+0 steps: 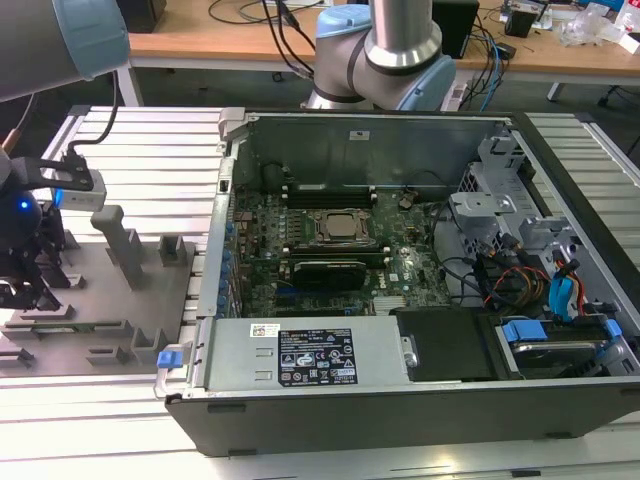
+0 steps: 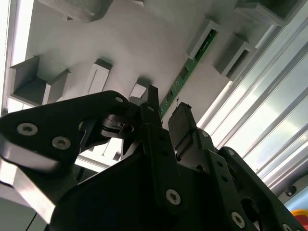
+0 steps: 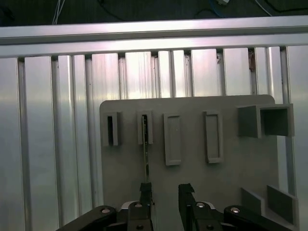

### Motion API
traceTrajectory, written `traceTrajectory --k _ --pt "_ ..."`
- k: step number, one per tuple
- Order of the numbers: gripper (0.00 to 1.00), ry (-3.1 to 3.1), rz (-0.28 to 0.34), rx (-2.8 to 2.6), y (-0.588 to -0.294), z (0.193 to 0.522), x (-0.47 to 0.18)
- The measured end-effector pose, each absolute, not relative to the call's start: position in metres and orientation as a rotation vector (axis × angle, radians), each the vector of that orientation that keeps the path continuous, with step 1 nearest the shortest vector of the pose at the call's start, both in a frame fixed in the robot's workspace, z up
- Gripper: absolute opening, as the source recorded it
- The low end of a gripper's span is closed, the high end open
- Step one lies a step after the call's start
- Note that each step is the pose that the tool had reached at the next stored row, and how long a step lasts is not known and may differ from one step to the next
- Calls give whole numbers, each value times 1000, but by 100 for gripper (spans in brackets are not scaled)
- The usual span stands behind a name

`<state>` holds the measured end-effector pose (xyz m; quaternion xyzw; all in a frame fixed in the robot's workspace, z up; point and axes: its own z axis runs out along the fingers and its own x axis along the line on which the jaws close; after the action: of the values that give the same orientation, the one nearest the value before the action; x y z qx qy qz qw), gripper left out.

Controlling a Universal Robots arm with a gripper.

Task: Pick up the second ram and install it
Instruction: 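Pick up the second ram and move it above second insertion slot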

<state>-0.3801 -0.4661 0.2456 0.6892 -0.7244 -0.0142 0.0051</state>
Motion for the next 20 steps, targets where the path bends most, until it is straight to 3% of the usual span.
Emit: traceTrajectory --k 20 --pt "36 -2243 -44 2184 -476 207 -380"
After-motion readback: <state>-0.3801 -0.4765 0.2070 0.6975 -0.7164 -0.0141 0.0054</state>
